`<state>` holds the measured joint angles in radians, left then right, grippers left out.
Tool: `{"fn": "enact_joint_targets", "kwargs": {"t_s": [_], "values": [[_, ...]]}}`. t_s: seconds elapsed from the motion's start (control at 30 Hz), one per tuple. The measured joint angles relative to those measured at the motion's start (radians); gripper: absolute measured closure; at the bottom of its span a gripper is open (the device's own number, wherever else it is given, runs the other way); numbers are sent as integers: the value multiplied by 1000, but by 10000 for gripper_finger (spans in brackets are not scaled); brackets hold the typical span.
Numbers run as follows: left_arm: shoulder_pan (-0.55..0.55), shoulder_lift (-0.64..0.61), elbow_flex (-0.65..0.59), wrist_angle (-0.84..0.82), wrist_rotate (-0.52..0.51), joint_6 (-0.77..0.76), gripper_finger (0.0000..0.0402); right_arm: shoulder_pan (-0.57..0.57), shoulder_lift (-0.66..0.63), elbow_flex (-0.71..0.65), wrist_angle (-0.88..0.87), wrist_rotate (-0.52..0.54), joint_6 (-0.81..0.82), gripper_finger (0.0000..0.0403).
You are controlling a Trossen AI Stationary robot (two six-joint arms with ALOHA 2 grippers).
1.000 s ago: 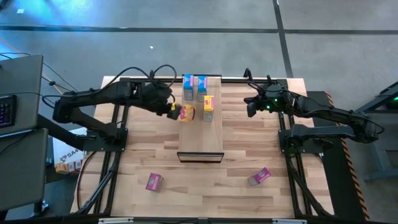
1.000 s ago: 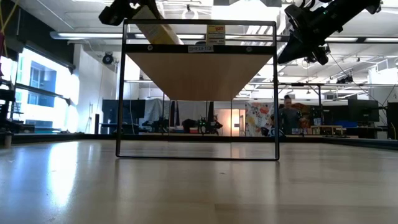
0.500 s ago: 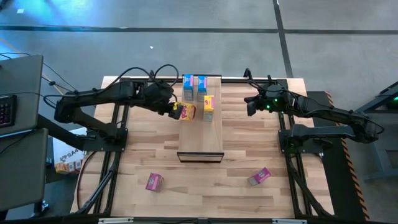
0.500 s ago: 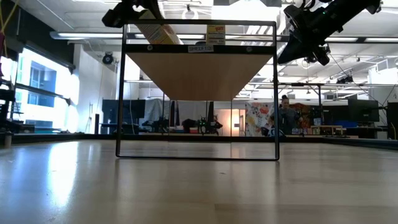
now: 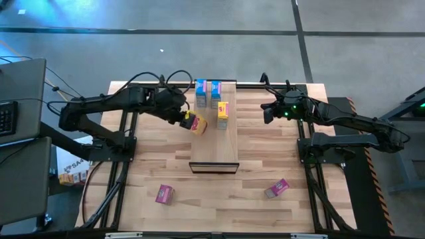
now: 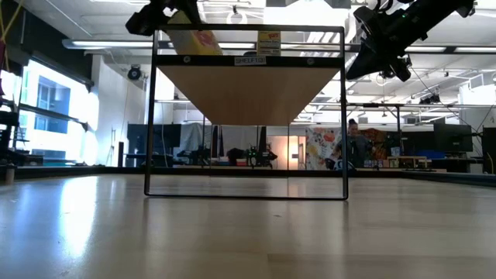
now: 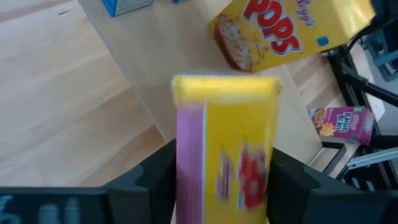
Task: Stack cereal on shelf
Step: Put the yellow cereal box on the shelf
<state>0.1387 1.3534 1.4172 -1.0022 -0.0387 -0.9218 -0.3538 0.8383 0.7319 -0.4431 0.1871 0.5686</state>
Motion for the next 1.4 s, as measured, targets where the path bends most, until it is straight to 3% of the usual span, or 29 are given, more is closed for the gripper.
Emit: {"fn": "enact_joint_targets", "kwargs": {"t_s": [0.53, 1.4], "values": [[-16, 33, 1, 47, 5, 9, 190, 0, 0, 0, 0, 14, 0, 403], [-16, 15, 0, 135, 8, 24, 190, 0, 0, 0, 0, 19, 1, 403]]}}
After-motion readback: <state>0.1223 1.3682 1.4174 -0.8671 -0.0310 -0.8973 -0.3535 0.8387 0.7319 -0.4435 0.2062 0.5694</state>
